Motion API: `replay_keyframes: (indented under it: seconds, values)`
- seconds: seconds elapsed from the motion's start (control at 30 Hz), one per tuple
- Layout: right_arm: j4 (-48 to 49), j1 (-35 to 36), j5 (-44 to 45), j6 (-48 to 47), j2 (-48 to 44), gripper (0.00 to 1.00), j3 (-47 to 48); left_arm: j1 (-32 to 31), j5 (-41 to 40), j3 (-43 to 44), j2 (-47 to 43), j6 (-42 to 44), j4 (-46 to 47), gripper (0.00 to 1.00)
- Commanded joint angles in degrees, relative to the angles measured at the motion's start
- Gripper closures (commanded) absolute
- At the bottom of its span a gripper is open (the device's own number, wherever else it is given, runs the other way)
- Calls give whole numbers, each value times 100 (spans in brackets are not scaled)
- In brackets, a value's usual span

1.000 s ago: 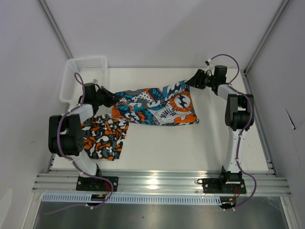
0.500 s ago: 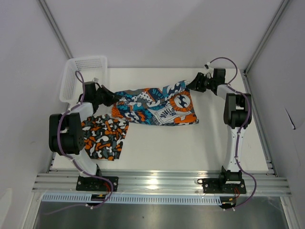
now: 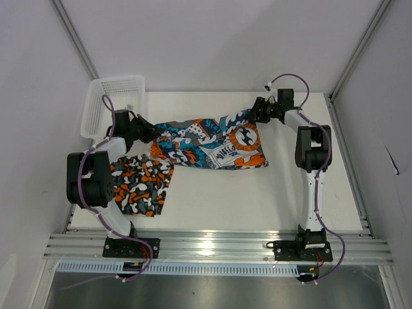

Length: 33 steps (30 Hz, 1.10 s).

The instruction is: Fold and stack the shorts

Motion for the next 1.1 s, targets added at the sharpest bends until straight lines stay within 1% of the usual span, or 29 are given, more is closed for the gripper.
replay_keyframes:
  seconds: [0.0, 0.07, 0.17, 0.37, 0.5, 0.57, 0.6, 0.63, 0.67, 0.7, 0.87, 1.07]
  values:
    - [-162, -36, 152, -102, 49, 47, 167, 63, -53, 258, 5, 195, 37, 100]
    - [109, -89, 161, 47, -56, 45, -86, 54, -44, 249, -21, 195, 28, 100]
    - [637, -238, 178, 372, -214, 44, -430, 63, -62, 241, -39, 204, 19, 100]
    - [454, -291, 257, 470, -162, 46, -378, 63, -80, 249, -39, 239, -16, 100]
    - [515, -300, 345, 513, -232, 46, -483, 63, -80, 241, -39, 239, -16, 100]
    - [725, -300, 302, 566, -311, 45, -685, 63, -80, 258, -56, 248, -16, 100]
    - [1048, -300, 267, 645, -416, 45, -808, 63, -80, 241, -48, 248, -16, 100]
    - [1164, -300, 231, 672, -478, 45, -922, 63, -88, 241, -56, 248, -25, 100]
    - [1279, -466, 188, 698, -539, 45, -1132, 63, -97, 249, -56, 248, -25, 100]
    - [1419, -476, 178, 759, -583, 45, -1204, 63, -97, 249, -56, 256, -33, 100]
    - [1297, -502, 205, 777, -610, 46, -1239, 63, -80, 267, -56, 256, -33, 100]
    - [1508, -564, 178, 891, -812, 46, -1538, 63, -115, 224, -91, 283, -77, 100]
